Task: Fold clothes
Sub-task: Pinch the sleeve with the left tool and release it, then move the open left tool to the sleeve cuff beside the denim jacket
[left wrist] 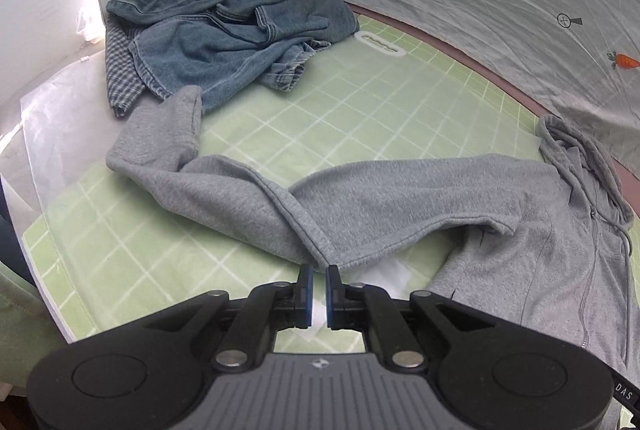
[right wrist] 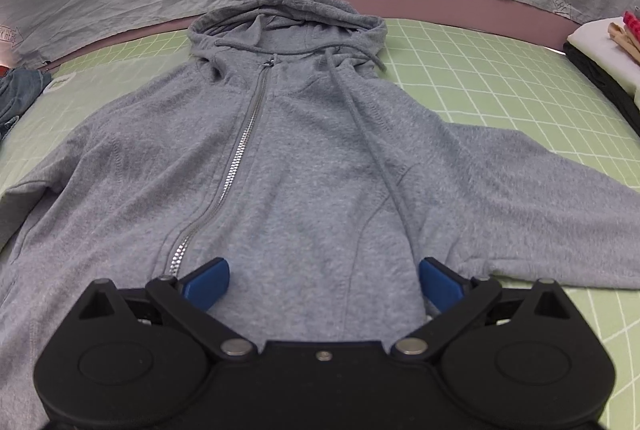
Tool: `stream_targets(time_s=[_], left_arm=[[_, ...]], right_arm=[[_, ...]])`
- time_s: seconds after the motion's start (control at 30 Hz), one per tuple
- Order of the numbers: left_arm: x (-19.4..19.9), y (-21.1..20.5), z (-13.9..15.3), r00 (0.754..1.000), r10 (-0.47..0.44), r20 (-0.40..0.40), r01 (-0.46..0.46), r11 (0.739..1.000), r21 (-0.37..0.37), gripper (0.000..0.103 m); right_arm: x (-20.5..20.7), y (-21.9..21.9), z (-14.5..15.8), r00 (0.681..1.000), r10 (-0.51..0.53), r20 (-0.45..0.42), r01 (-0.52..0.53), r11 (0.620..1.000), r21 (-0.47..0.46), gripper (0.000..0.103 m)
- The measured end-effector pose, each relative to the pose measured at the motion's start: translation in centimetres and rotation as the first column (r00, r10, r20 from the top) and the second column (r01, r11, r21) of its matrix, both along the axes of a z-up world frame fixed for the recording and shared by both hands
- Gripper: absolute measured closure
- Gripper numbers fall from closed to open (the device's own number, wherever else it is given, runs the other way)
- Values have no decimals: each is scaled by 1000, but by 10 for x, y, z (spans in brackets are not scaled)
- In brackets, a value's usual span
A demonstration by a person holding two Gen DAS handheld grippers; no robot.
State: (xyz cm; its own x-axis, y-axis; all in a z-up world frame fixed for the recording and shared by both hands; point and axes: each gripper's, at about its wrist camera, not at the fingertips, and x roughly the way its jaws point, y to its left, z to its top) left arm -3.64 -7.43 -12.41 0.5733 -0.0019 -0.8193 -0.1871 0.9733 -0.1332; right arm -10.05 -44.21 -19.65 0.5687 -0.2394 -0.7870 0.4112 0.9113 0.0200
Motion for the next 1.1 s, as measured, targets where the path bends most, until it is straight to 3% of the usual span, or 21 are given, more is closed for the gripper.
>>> stream_targets(time_s=[0.17, 0.3, 0.5, 0.7, 0.8, 0.9, 1.0, 1.1], left_arm=[[-18, 15, 22, 995, 93, -20, -92, 994, 51, 86], [-32, 30, 30, 994, 94, -52, -87, 988, 131, 77], [-15, 71, 30, 987, 151, -53, -144, 982, 119, 77], [55, 105, 9, 994, 77, -77, -70, 993, 95, 76], [96, 125, -3, 995, 19, -96, -12, 997, 78, 73], [129, 138, -17, 993, -37, -112, 45, 997, 70, 61], [152, 145, -31, 981, -84, -174, 96, 993, 63, 55], [159, 147, -39, 970, -146, -193, 160, 985, 58, 55]], right_arm=[[-5, 0, -1, 1000, -17, -9, 17, 1000, 17, 1], [-6, 6, -12, 999, -34, -12, 34, 999, -8, 0], [-13, 10, -12, 996, -88, -7, 88, 996, 6, 0], [-18, 21, -12, 977, -214, -11, 214, 977, 9, 0], [-17, 37, -9, 940, -340, -34, 340, 940, -8, 0], [-19, 60, -8, 909, -416, -28, 415, 909, -45, 0], [-25, 79, -8, 878, -477, -22, 475, 877, -77, 0], [-31, 94, -6, 856, -516, -31, 512, 854, -94, 0]])
